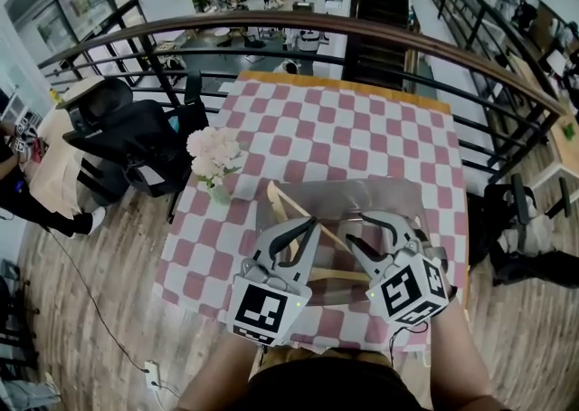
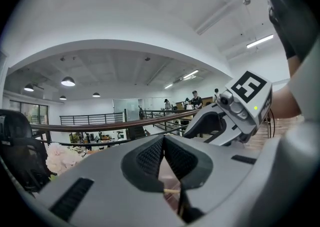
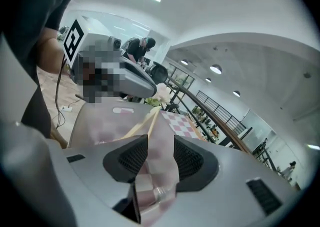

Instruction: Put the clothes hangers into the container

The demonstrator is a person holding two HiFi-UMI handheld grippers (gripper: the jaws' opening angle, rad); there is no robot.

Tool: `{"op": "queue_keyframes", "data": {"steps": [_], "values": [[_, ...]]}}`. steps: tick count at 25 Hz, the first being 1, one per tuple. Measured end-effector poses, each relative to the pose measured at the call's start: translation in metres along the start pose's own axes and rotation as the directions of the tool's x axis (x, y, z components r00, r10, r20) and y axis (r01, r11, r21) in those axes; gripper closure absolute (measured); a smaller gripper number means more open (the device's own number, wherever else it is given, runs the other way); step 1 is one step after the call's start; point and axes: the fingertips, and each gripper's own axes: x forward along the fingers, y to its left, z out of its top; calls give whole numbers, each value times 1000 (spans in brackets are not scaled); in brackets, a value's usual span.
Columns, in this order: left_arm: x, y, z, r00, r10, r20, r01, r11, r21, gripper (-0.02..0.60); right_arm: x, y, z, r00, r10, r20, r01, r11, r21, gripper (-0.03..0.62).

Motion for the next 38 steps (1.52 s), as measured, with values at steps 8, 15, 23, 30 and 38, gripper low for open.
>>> {"op": "queue_keyframes", "data": {"steps": [8,15,23,30,38], "values": [[-1,-8,14,1000,-12,22,11,999,33,572,-17,-6,23,990,-71,125,69,997,20,431],[1,-27,34,994,-83,73,73,988,134,572,-31,-12,38,970,-131,204,123,991,55,462],[2,-31,41,991,-83,106,66,986,155,572,-39,-16,45,953,-177,245,163,984,78,519],[3,-30,41,991,-74,110,56,986,160,572,-46,-14,46,949,-169,266,143,983,114,562],[3,-35,41,990,-94,108,71,978,198,574,-52,-16,48,939,-178,293,141,980,143,563]]}}
